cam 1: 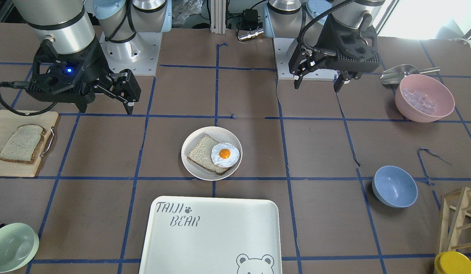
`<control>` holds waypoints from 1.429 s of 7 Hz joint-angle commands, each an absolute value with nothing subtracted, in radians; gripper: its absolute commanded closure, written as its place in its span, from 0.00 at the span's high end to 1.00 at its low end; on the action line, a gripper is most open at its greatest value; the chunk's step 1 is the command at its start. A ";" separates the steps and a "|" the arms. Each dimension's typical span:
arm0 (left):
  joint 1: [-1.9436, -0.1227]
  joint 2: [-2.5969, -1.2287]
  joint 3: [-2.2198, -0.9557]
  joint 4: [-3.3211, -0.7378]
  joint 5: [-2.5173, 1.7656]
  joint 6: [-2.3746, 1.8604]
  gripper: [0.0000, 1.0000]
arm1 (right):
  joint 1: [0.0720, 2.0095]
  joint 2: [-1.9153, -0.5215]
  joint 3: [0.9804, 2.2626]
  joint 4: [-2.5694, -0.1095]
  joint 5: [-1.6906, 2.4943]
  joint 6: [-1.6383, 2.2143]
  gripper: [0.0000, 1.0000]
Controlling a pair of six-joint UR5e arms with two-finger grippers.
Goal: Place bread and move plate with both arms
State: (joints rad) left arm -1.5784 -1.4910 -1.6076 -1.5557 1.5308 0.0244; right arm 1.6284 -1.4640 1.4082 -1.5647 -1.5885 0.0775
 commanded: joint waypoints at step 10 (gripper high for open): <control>-1.586 -1.493 -1.603 -1.560 1.532 -0.032 1.00 | 1.370 -1.454 1.541 -1.619 -1.670 -0.056 1.00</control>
